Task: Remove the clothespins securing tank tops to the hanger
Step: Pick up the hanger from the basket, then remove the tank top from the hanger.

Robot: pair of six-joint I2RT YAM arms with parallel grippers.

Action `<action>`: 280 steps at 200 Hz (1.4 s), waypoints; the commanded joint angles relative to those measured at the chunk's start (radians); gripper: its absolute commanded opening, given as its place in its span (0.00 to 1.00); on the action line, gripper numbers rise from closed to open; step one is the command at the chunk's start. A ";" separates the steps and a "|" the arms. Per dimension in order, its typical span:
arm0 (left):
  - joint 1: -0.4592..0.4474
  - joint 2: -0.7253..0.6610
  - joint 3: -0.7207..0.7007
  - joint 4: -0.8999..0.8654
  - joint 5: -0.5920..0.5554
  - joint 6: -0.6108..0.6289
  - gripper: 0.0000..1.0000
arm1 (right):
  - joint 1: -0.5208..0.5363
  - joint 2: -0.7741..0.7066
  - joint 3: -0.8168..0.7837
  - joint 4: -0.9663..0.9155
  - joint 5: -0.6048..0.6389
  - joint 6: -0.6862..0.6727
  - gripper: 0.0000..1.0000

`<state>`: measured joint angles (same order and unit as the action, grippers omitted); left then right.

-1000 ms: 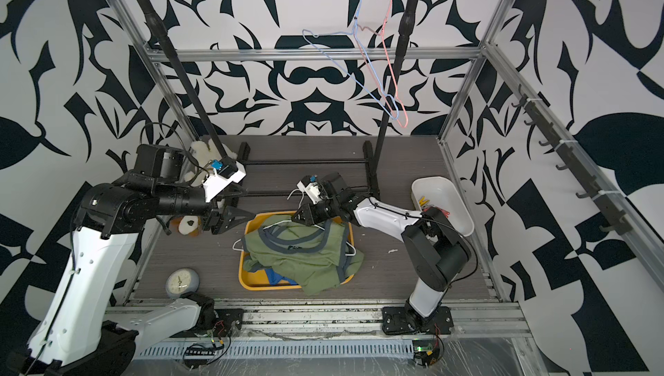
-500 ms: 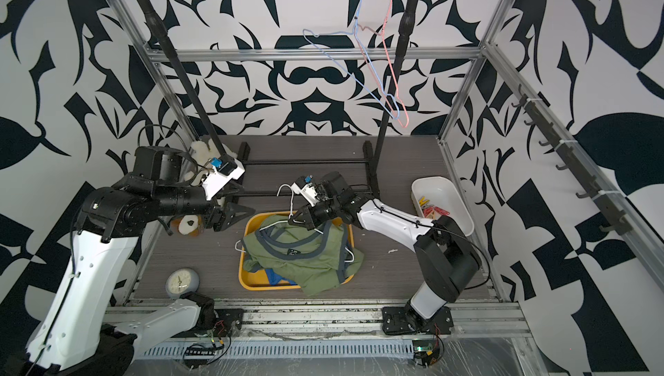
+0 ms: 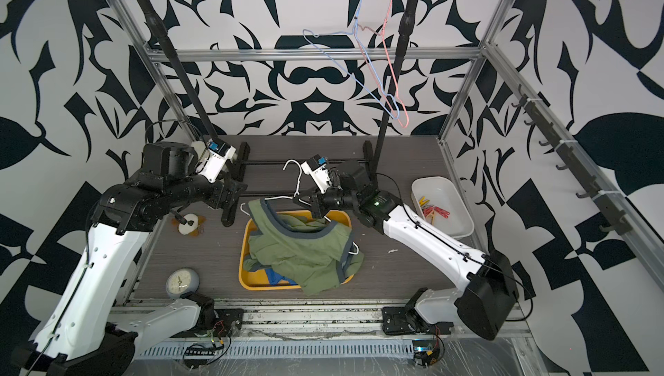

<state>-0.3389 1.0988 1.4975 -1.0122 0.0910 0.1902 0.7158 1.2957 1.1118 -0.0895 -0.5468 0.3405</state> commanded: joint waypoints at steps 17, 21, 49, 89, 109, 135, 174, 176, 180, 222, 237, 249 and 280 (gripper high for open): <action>0.000 0.017 -0.004 0.056 0.003 -0.077 0.73 | 0.031 -0.051 0.055 0.122 0.141 0.040 0.00; 0.001 0.024 0.001 0.056 0.010 -0.082 0.73 | 0.037 -0.051 0.061 0.125 0.151 0.037 0.00; 0.000 0.048 0.039 0.059 0.061 -0.114 0.72 | 0.087 -0.031 0.106 0.112 0.230 0.007 0.00; 0.001 0.062 0.037 0.066 0.074 -0.118 0.93 | 0.169 0.002 0.166 0.089 0.368 -0.048 0.00; 0.001 0.047 0.024 0.063 0.098 -0.101 0.93 | 0.194 0.018 0.184 0.089 0.446 -0.064 0.00; 0.000 0.033 0.008 0.071 0.041 -0.106 0.91 | 0.206 0.027 0.186 0.124 0.477 -0.060 0.00; 0.010 0.010 -0.003 0.089 -0.012 -0.131 0.80 | 0.212 0.034 0.198 0.130 0.545 -0.057 0.00; 0.010 0.009 -0.004 0.089 -0.008 -0.133 0.79 | 0.211 0.034 0.198 0.133 0.543 -0.055 0.00; 0.010 0.007 -0.006 0.089 0.003 -0.135 0.79 | 0.211 0.034 0.198 0.139 0.537 -0.053 0.00; 0.013 0.017 -0.029 0.087 0.138 -0.128 0.84 | 0.223 0.038 0.216 0.169 0.519 -0.040 0.00; 0.014 0.021 -0.030 0.087 0.153 -0.131 0.84 | 0.228 0.043 0.224 0.172 0.513 -0.039 0.00; 0.016 0.027 -0.029 0.087 0.146 -0.132 0.84 | 0.233 0.047 0.226 0.180 0.505 -0.037 0.00; 0.017 0.041 -0.036 0.091 0.111 -0.143 0.83 | 0.261 0.046 0.227 0.191 0.511 -0.053 0.00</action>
<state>-0.3275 1.1259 1.4796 -0.9318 0.2054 0.0639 0.9550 1.3499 1.2861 0.0013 -0.0433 0.2924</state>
